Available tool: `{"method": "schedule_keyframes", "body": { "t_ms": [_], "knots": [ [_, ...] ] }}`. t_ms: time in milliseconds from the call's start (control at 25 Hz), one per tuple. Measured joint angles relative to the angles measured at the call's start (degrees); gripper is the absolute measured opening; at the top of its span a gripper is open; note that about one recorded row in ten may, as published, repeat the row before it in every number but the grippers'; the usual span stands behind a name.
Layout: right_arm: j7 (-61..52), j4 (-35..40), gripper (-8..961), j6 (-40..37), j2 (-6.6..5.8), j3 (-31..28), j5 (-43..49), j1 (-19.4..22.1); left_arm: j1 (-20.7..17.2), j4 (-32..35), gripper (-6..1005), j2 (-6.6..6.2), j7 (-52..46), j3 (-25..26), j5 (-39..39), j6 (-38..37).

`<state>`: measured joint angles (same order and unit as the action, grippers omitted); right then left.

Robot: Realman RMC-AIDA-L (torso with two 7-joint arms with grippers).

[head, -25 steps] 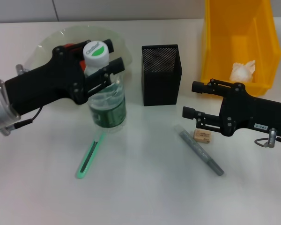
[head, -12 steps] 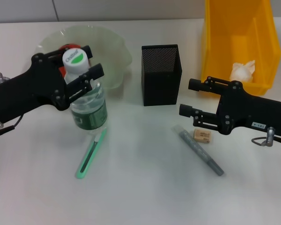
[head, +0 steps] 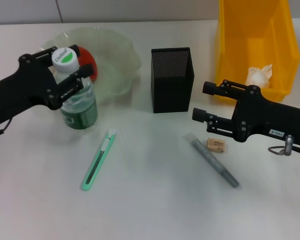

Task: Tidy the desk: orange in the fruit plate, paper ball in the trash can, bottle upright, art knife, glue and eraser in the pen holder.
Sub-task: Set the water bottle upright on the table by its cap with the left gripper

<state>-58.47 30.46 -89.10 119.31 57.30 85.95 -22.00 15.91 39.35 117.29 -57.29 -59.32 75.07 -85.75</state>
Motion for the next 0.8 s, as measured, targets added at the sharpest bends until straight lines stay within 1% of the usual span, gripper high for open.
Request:
{"method": "schedule_keyframes", "body": {
  "t_ms": [80,200,480,560,800],
  "knots": [
    [0.6,-0.3,686,0.0,-0.04,0.0,0.0,0.0,0.0,-0.1,454,-0.04,0.1,0.5,0.2,0.0],
    [0.8,-0.6,686,0.3,-0.03,0.0,-0.1,-0.1,-0.2,-0.3,456,-0.53,-0.3,1.0,0.4,0.1],
    [1.8,-1.7,686,0.2,0.02,0.0,-0.1,-0.3,-0.7,-0.9,460,-0.78,-0.3,2.1,0.6,1.3],
    [2.1,-2.1,686,0.3,0.03,0.0,-0.1,-0.5,-0.8,-1.2,461,-0.78,0.0,2.1,0.6,1.8],
    [2.3,-2.3,686,0.4,0.04,0.0,-0.1,-0.6,-0.8,-1.6,464,-0.05,2.0,2.1,0.6,3.5]
  ]
}}
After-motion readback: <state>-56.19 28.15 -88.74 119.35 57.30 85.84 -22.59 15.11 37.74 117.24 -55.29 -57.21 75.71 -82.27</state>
